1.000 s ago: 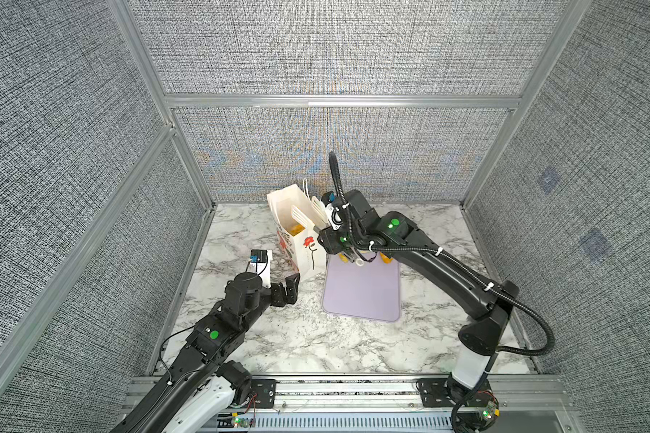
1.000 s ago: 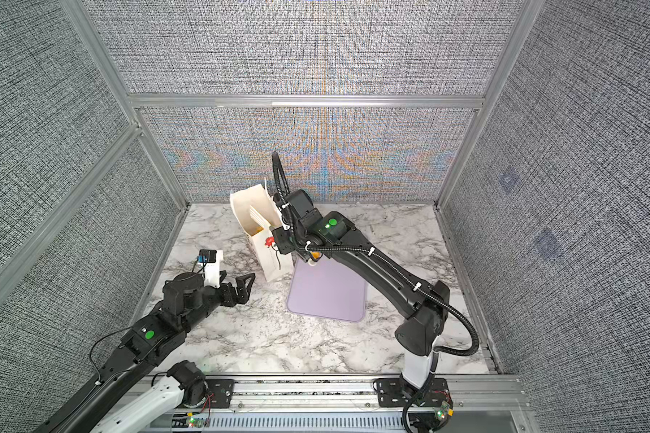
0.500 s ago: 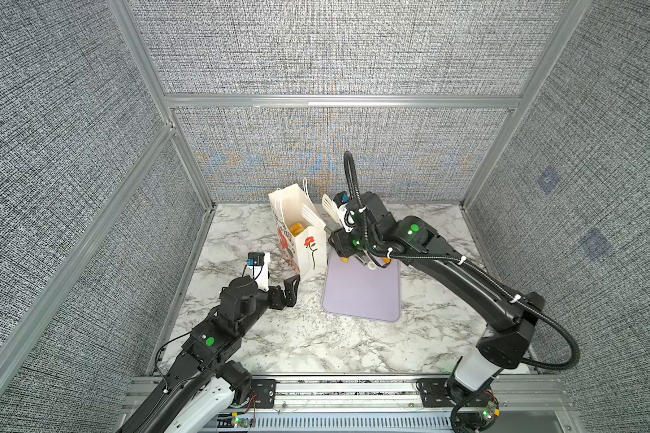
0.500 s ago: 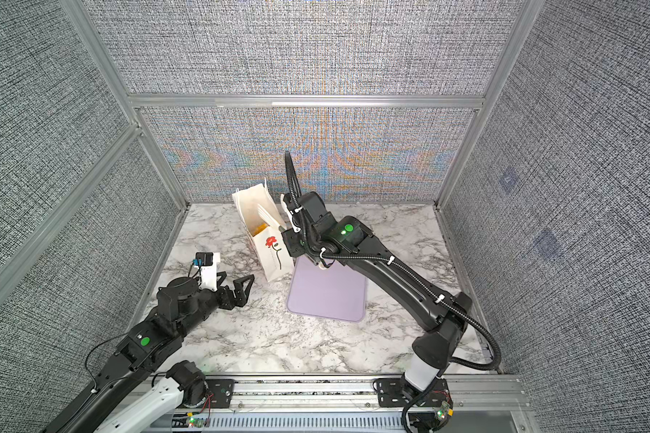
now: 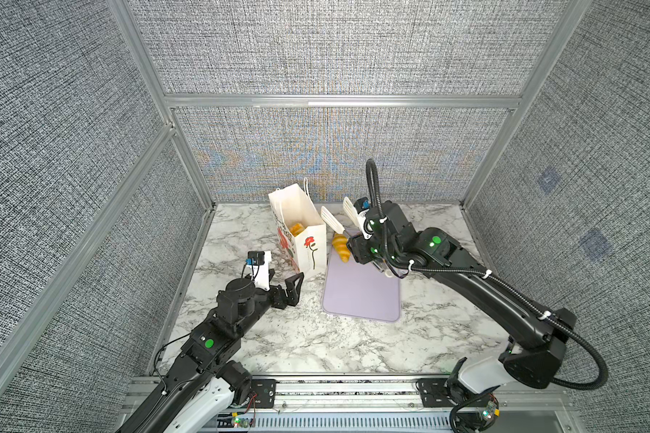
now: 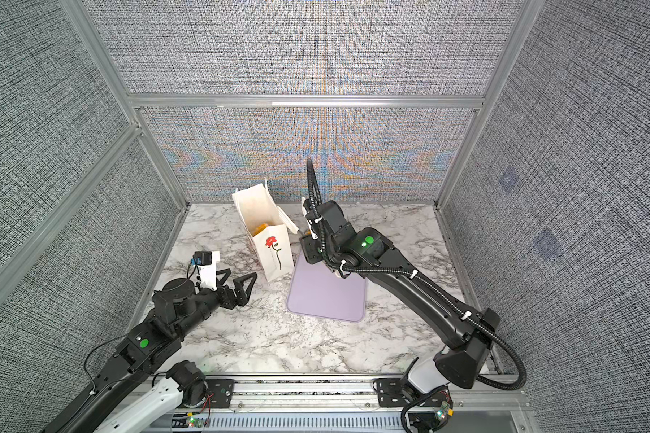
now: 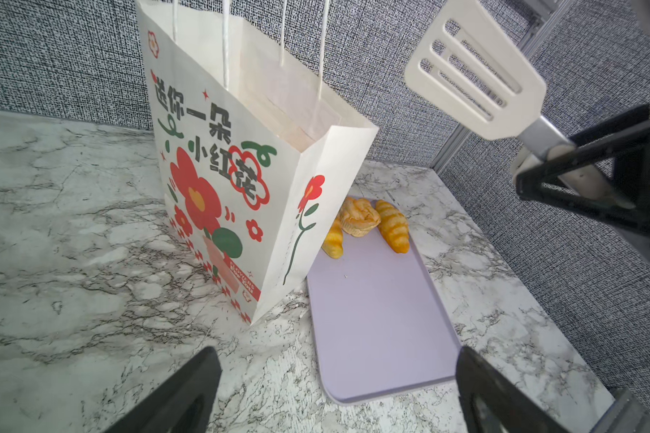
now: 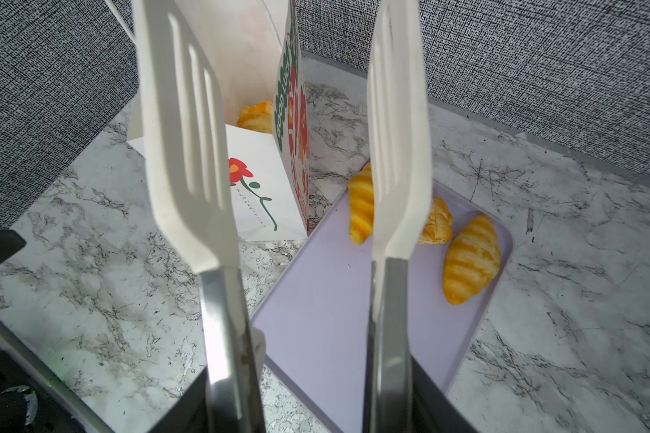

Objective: Place the fake bread into the paper bag
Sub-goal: 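Move the empty tongs back to the tray while the left gripper reaches toward the tray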

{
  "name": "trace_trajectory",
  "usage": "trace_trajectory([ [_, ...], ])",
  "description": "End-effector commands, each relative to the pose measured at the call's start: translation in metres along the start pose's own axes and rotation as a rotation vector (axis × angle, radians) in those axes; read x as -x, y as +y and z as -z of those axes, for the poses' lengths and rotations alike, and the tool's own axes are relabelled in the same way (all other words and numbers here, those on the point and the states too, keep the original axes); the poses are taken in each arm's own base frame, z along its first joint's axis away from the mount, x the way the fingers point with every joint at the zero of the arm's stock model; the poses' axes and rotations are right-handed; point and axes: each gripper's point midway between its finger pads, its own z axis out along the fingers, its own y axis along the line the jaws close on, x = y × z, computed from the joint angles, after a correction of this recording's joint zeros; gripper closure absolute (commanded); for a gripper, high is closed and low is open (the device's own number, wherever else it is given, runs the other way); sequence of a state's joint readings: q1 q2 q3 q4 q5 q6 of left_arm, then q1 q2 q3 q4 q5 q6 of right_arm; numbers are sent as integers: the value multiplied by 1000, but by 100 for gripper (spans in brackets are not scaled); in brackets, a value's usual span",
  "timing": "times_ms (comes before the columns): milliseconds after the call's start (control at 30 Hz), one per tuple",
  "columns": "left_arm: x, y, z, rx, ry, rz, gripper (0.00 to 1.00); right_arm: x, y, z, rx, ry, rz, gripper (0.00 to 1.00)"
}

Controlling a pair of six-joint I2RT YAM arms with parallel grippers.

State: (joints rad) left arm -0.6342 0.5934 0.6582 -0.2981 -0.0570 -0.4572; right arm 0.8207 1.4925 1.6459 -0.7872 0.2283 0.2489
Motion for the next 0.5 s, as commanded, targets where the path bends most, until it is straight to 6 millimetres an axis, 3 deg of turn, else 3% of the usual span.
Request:
trace_trajectory([
  [0, 8, -5, 1, -14, -31, 2, 1, 5, -9, 3, -27, -40, -33, 42],
  [467, -3, -17, -13, -41, -2, 14, 1, -39, -54, 9, -132, 8, -104, 40],
])
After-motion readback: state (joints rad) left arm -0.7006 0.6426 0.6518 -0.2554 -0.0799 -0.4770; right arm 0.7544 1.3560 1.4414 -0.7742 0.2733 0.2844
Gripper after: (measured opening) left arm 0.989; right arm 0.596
